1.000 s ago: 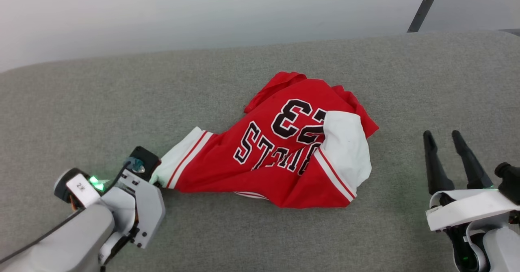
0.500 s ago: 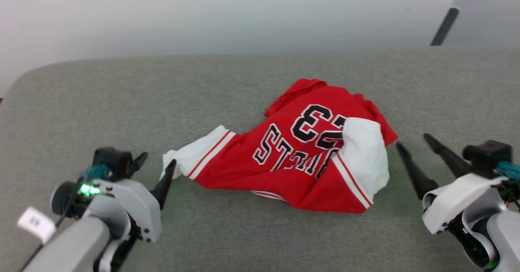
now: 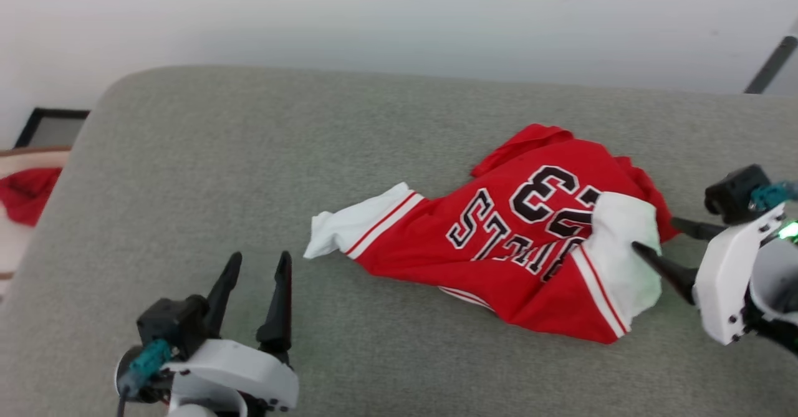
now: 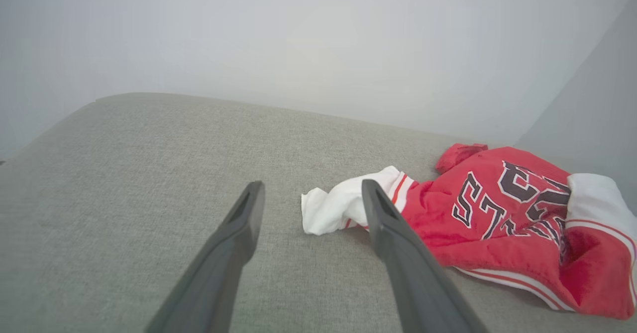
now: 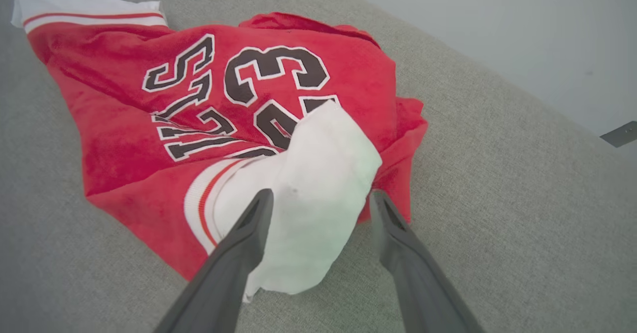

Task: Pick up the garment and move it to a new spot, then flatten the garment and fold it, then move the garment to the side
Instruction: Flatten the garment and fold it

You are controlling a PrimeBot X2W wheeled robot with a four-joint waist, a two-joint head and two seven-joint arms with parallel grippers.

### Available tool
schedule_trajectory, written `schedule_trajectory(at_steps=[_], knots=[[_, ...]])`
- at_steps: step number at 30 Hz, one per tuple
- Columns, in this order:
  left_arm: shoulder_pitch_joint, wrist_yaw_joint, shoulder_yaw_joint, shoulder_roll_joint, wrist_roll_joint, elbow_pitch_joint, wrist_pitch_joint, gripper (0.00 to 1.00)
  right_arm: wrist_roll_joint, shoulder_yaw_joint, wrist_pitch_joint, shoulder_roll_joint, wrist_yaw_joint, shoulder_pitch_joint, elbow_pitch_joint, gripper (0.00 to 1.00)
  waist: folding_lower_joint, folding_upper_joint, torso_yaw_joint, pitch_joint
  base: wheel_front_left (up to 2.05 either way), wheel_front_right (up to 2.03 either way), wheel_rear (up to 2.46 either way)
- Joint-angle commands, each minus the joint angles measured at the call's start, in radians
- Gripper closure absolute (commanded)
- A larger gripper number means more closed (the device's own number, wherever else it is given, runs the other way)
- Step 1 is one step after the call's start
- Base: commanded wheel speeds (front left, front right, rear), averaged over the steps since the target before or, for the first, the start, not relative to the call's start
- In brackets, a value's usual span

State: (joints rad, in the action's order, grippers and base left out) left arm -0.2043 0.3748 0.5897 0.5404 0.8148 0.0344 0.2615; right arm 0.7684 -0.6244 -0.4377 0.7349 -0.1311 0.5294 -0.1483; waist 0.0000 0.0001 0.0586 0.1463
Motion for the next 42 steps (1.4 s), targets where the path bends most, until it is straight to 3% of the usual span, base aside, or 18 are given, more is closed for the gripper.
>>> schedule_trajectory(at_steps=[1,6,13,19,20,21,23,31,42], knots=[[0.013,0.007,-0.022,-0.021,-0.027,0.018,0.003,0.00,0.006,-0.010,-0.014,0.015,0.001,0.018,0.004,0.00,0.0000,-0.0001,0.034,0.016,0.00,0.00,0.00],[0.089,-0.021,-0.107,-0.109,-0.131,0.059,0.002,0.00,0.052,-0.062,-0.100,0.071,0.001,0.094,-0.002,0.00,0.0000,-0.0001,0.069,0.037,0.00,0.00,0.00],[0.115,-0.098,-0.172,-0.184,-0.205,0.020,0.002,0.00,0.069,-0.179,-0.167,0.109,0.001,0.172,-0.048,0.00,0.0000,-0.0001,0.098,0.061,0.00,0.00,0.00],[0.125,-0.151,-0.220,-0.232,-0.242,-0.010,0.002,0.00,0.106,-0.269,-0.160,0.130,0.001,0.192,-0.051,0.02,0.0000,-0.0001,0.101,0.067,0.00,0.00,0.00],[0.127,-0.160,-0.226,-0.238,-0.244,-0.015,0.003,0.00,0.109,-0.279,-0.154,0.134,0.001,0.198,-0.050,0.52,0.0000,-0.0001,0.100,0.067,0.00,0.00,0.00],[0.128,-0.167,-0.232,-0.243,-0.248,-0.021,0.003,0.00,0.116,-0.289,-0.145,0.136,0.001,0.203,-0.049,0.77,0.0000,-0.0001,0.098,0.067,0.00,0.00,0.00],[0.127,-0.183,-0.243,-0.252,-0.257,-0.029,0.003,0.00,0.122,-0.303,-0.117,0.135,0.001,0.211,-0.049,1.00,0.0000,-0.0001,0.092,0.066,0.00,0.00,0.00],[0.136,-0.216,-0.281,-0.276,-0.286,-0.037,0.003,0.00,0.168,-0.278,-0.014,0.161,0.001,0.205,-0.060,1.00,0.0000,-0.0001,0.045,0.065,0.00,0.00,0.00],[0.132,-0.237,-0.326,-0.296,-0.308,-0.017,0.003,0.00,0.311,-0.082,0.134,0.222,0.001,0.071,-0.163,1.00,0.0000,-0.0001,-0.023,0.096,0.00,0.00,0.00]])
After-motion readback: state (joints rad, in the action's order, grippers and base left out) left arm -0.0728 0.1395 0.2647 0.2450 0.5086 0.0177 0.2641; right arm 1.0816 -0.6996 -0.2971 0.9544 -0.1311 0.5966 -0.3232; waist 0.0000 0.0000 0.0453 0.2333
